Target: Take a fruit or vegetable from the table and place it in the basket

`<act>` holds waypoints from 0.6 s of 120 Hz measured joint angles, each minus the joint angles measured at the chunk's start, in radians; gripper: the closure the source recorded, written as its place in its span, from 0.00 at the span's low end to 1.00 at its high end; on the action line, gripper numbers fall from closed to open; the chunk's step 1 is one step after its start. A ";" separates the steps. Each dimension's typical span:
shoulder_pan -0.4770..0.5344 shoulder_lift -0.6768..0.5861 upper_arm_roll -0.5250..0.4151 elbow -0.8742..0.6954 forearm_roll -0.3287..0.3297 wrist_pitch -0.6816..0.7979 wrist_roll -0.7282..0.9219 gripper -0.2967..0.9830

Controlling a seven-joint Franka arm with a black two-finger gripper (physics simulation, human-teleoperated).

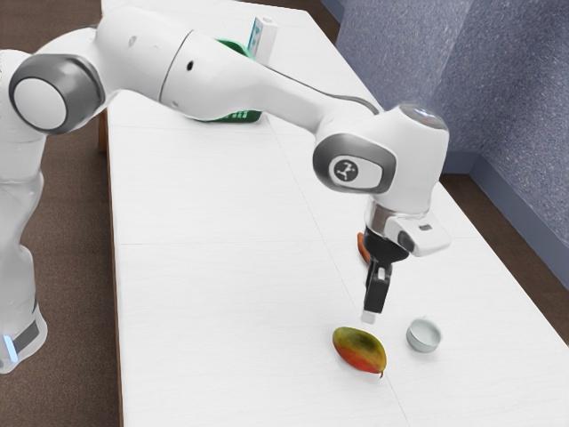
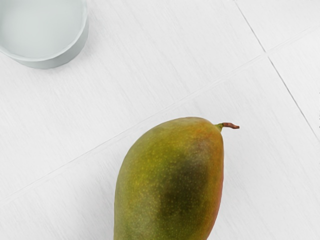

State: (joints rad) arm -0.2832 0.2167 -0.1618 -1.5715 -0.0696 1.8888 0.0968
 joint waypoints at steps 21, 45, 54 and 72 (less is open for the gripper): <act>-0.004 -0.024 -0.001 -0.101 -0.047 0.072 0.094 0.23; -0.024 -0.062 -0.003 -0.167 -0.095 0.119 0.183 0.23; -0.024 -0.063 -0.004 -0.185 -0.103 0.127 0.214 0.23; -0.013 -0.054 0.000 -0.198 -0.108 0.138 0.267 0.23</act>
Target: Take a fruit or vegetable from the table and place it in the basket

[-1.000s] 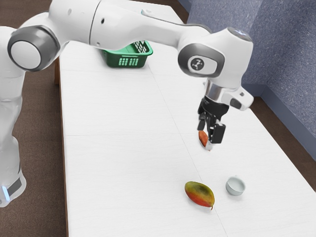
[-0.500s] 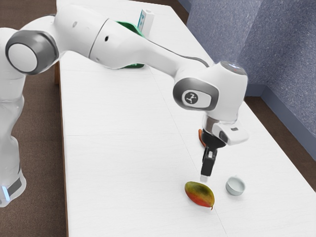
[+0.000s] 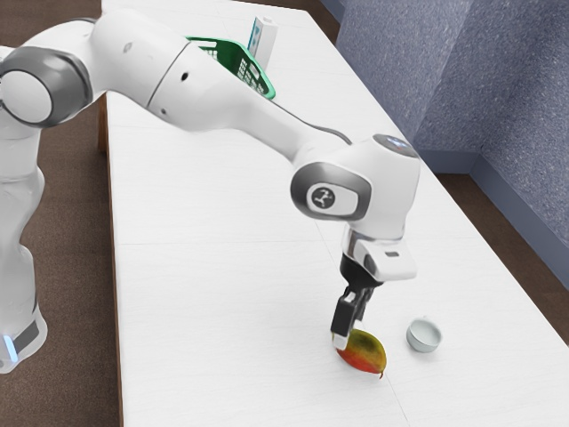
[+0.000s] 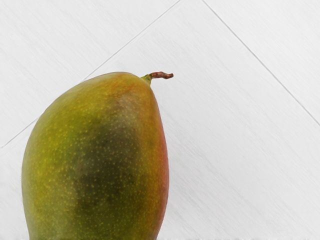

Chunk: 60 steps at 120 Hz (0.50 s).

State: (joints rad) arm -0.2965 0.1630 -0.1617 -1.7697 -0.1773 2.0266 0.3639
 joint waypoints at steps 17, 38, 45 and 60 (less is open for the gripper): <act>0.014 0.009 0.004 -0.006 0.000 0.005 0.040 0.23; 0.024 0.023 0.005 -0.007 0.009 0.008 0.082 0.23; 0.028 0.028 0.005 -0.007 0.010 0.010 0.096 0.23; 0.023 0.031 0.005 -0.006 0.012 0.031 0.133 0.23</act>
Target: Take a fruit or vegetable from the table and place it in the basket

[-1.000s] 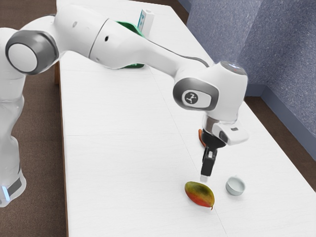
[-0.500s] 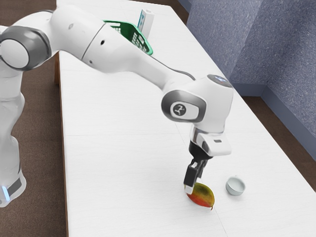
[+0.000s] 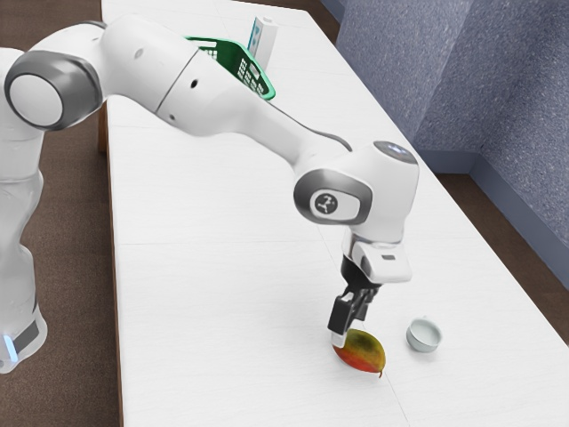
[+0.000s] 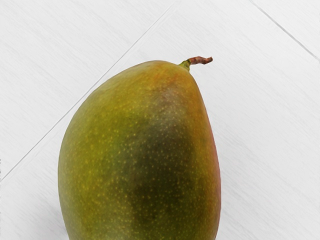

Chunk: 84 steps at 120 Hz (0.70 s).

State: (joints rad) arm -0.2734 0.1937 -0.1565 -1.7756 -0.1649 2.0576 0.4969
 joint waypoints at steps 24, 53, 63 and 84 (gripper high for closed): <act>0.002 0.016 0.000 0.000 -0.002 0.025 0.057 0.23; 0.004 0.059 0.000 0.005 -0.004 0.053 0.105 0.23; 0.001 0.063 0.000 0.006 -0.004 0.064 0.117 0.23; 0.000 0.073 0.000 0.008 -0.006 0.091 0.138 0.23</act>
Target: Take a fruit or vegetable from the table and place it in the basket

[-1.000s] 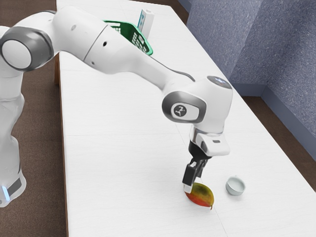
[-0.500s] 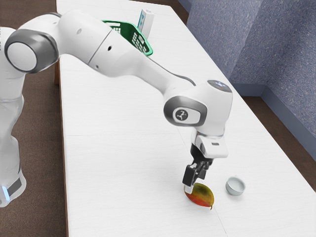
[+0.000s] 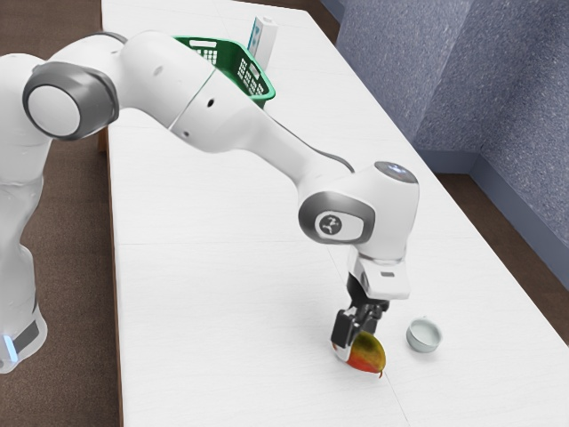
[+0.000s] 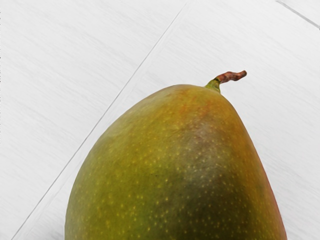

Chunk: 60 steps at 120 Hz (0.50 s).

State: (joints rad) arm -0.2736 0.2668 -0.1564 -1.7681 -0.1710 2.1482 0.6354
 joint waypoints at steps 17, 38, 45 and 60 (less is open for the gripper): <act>-0.002 0.011 0.000 0.002 -0.001 0.024 0.013 0.23; -0.007 0.031 0.000 0.003 -0.001 0.057 0.026 0.23; -0.007 0.034 0.000 0.003 -0.002 0.067 0.029 0.25; -0.006 0.029 0.000 0.002 0.002 0.100 0.008 0.43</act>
State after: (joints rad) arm -0.2795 0.2954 -0.1564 -1.7658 -0.1694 2.2483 0.6434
